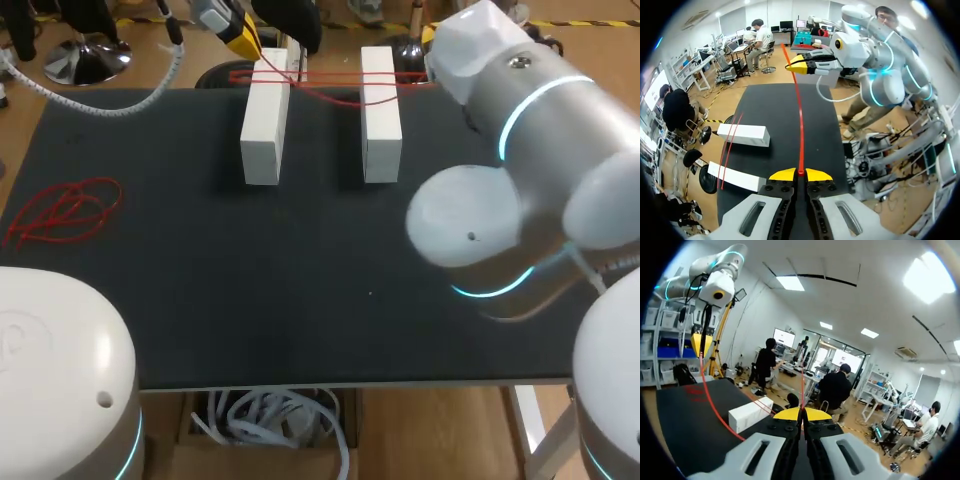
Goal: Grab the tape and strap the tape.
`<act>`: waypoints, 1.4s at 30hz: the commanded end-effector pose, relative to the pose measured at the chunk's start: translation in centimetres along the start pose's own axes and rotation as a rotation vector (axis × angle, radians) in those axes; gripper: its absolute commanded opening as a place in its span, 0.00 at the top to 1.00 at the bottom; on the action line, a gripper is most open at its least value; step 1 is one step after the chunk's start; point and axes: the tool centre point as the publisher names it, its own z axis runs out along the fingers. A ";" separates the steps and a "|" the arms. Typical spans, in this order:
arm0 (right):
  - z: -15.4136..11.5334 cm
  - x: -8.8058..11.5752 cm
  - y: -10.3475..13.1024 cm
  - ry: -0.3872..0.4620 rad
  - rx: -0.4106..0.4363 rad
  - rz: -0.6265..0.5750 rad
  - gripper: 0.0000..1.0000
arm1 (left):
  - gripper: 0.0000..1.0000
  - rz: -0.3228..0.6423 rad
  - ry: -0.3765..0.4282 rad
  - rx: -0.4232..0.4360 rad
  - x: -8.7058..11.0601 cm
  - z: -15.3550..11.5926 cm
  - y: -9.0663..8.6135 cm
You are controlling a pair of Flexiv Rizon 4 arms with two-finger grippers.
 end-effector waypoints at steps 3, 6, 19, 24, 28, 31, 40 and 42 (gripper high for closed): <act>-1.0 1.2 1.0 -0.321 0.164 -0.070 1.00 | 1.00 -0.002 0.001 -0.004 0.1 -0.1 0.0; -1.0 1.4 1.1 -0.314 0.189 -0.155 1.00 | 1.00 -0.002 0.001 -0.004 0.1 -0.1 0.0; -1.9 -1.3 2.5 -0.282 0.254 -0.435 1.00 | 1.00 -0.002 0.001 -0.004 0.1 -0.1 0.0; -2.8 -2.6 2.9 -0.280 0.259 -0.457 1.00 | 1.00 -0.002 0.001 -0.004 0.1 -0.1 0.0; -2.8 -2.6 2.9 -0.280 0.259 -0.457 1.00 | 1.00 -0.002 0.001 -0.004 0.1 -0.1 0.0; -2.8 -2.6 2.9 -0.280 0.259 -0.457 1.00 | 1.00 -0.002 0.001 -0.004 0.1 -0.1 0.0; -2.8 -2.6 2.9 -0.280 0.259 -0.457 1.00 | 1.00 -0.002 0.001 -0.004 0.1 -0.1 0.0; -2.8 -2.6 2.9 -0.280 0.259 -0.457 1.00 | 1.00 -0.002 0.001 -0.004 0.1 -0.1 0.0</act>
